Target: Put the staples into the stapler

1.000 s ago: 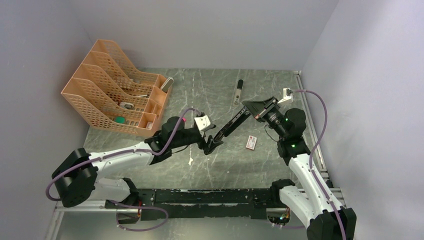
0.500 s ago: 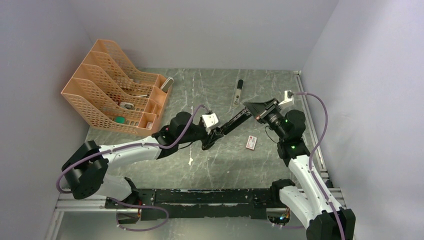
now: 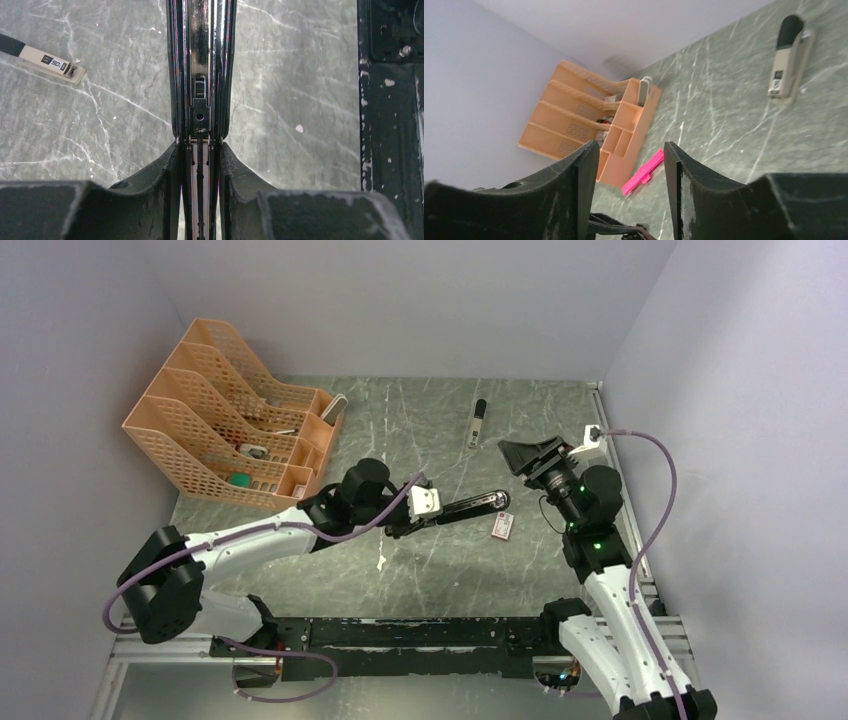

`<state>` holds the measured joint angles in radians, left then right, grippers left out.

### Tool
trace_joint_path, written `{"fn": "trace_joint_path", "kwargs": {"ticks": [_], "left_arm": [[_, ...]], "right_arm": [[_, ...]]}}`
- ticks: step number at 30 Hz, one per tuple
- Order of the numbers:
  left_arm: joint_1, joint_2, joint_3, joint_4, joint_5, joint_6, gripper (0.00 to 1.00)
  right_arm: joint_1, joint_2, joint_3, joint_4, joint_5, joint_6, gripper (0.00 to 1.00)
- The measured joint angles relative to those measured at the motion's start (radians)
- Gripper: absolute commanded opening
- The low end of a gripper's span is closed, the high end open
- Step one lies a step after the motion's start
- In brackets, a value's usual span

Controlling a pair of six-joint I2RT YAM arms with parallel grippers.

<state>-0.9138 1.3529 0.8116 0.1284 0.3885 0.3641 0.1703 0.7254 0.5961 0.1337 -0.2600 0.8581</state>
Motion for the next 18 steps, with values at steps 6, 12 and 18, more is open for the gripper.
{"fn": "trace_joint_path", "kwargs": {"ticks": [6,12,18], "left_arm": [[0.084,0.056,0.118,-0.164,0.11,0.163,0.07],[0.118,0.239,0.354,-0.418,0.156,0.433,0.07],[0.149,0.442,0.565,-0.68,0.172,0.655,0.07]], "right_arm": [[0.0,-0.072,0.054,-0.113,0.097,-0.091,0.56],[0.0,-0.106,0.056,-0.174,0.122,-0.137,0.56],[0.0,-0.106,0.056,-0.224,0.117,-0.167,0.56]]}}
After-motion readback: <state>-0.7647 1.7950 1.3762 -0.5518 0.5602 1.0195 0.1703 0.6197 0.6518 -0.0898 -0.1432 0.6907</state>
